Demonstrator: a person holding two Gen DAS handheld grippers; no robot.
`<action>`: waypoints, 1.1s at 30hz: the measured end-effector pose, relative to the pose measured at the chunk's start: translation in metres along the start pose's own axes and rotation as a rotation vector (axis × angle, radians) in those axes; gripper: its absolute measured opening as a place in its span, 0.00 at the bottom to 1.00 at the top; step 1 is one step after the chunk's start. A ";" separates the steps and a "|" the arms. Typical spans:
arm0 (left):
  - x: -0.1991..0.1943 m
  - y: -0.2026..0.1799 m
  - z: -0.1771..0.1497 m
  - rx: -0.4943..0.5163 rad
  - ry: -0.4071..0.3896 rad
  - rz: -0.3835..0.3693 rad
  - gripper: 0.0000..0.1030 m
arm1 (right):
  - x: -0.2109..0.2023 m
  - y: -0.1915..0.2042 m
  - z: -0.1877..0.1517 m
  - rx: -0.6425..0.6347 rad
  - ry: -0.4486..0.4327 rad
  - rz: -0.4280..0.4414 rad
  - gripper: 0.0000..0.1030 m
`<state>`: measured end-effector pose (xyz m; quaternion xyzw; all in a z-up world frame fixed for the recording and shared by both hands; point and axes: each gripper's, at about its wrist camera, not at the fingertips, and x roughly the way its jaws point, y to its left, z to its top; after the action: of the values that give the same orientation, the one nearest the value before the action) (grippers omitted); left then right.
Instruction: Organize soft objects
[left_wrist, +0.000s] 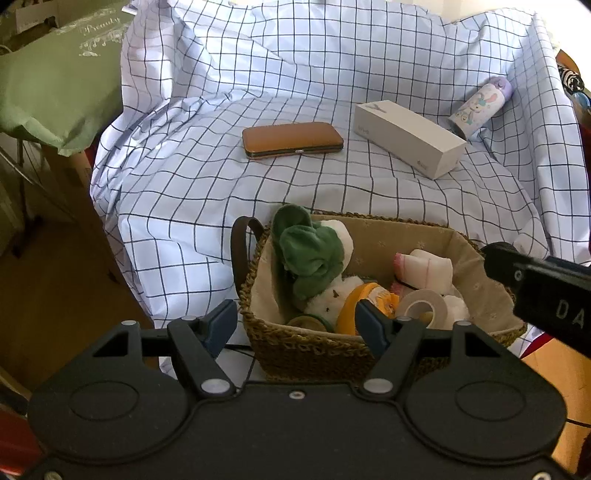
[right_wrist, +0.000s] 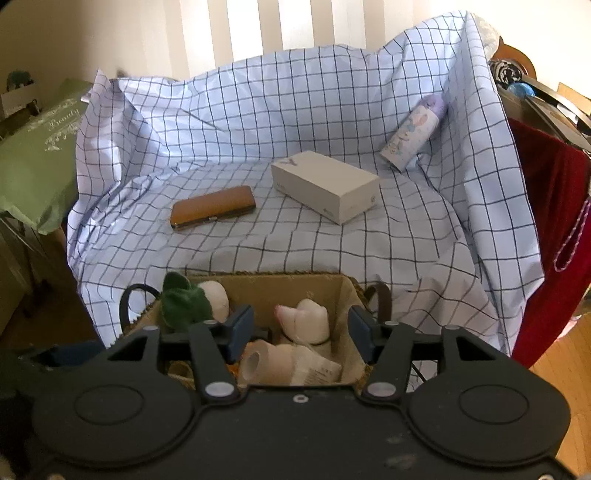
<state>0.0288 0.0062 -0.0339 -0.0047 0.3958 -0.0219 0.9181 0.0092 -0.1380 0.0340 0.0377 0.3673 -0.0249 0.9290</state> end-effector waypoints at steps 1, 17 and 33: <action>-0.001 0.000 0.000 0.002 -0.002 0.002 0.65 | 0.000 -0.001 -0.001 0.001 0.005 -0.006 0.56; -0.010 -0.002 -0.003 0.020 -0.027 0.015 0.79 | 0.004 -0.015 -0.012 0.028 0.079 -0.077 0.60; -0.011 0.000 -0.005 0.021 -0.011 0.022 0.90 | 0.004 -0.016 -0.018 0.006 0.087 -0.097 0.64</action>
<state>0.0175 0.0068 -0.0290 0.0090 0.3907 -0.0159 0.9204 -0.0016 -0.1523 0.0176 0.0236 0.4086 -0.0692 0.9098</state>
